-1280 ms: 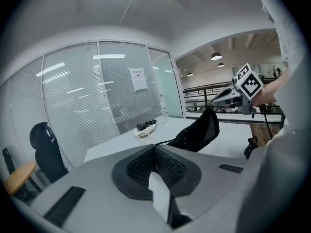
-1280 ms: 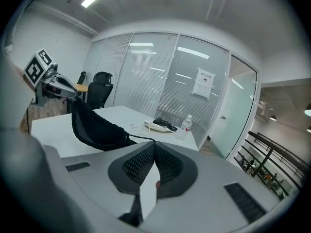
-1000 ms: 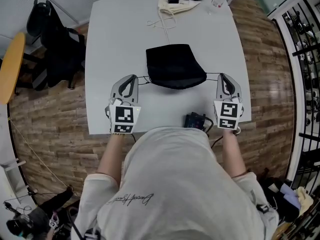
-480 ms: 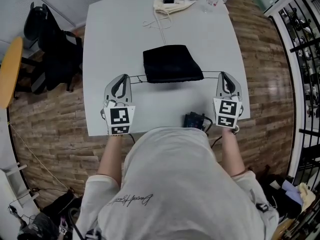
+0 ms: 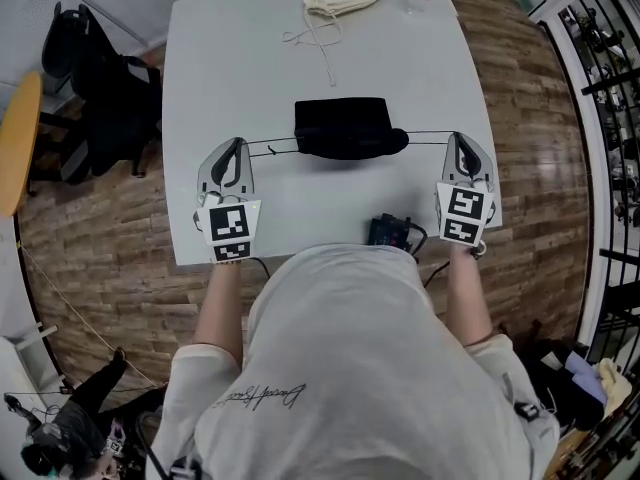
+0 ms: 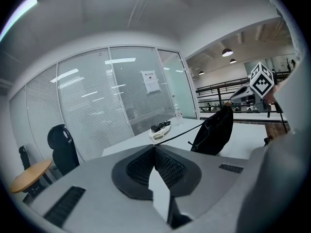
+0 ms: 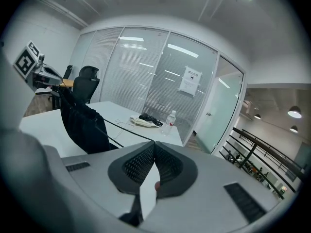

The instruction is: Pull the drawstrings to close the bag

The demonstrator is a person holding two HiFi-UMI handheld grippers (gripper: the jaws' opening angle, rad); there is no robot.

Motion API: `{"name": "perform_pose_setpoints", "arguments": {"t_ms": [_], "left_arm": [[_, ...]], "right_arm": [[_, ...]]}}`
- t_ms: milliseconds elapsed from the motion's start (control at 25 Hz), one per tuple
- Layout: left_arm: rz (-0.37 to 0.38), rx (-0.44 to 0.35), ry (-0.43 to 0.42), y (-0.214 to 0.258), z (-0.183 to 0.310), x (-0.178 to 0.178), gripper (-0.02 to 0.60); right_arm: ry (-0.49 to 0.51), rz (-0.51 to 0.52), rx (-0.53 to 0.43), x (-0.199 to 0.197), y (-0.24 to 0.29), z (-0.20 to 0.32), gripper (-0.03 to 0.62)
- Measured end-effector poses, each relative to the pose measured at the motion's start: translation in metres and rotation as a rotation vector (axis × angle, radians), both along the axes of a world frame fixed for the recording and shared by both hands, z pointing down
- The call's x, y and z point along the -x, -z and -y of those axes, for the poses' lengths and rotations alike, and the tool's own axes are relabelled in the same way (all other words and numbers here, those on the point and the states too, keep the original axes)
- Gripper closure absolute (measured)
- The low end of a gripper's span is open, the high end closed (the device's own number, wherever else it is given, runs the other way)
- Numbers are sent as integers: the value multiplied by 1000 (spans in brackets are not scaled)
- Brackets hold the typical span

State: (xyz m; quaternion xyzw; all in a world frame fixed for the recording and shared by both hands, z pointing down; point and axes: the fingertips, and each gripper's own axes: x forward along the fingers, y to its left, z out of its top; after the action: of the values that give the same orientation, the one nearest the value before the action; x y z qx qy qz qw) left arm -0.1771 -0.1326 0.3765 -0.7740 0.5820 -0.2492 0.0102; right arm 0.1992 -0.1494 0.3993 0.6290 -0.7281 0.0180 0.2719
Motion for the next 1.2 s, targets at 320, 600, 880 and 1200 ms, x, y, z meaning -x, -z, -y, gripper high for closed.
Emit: {"name": "perform_pose_setpoints", "arguments": {"t_ms": [320,600,880,1200], "left_arm": [[-45,13,51,-3,1,13,568],[-43,-3,80,2,2,22,568],[-51,-29,97,10,1,26,568],[-82,-32,110,13,1,30,568]], "right_arm": [[-35,-4,-8,-11,2,0,569],[-62,-2,-23,-25,7,1,569],[-91,-12,-38,-37,11,3,569],[-109,-29,-50,-49,12,2,569]]}}
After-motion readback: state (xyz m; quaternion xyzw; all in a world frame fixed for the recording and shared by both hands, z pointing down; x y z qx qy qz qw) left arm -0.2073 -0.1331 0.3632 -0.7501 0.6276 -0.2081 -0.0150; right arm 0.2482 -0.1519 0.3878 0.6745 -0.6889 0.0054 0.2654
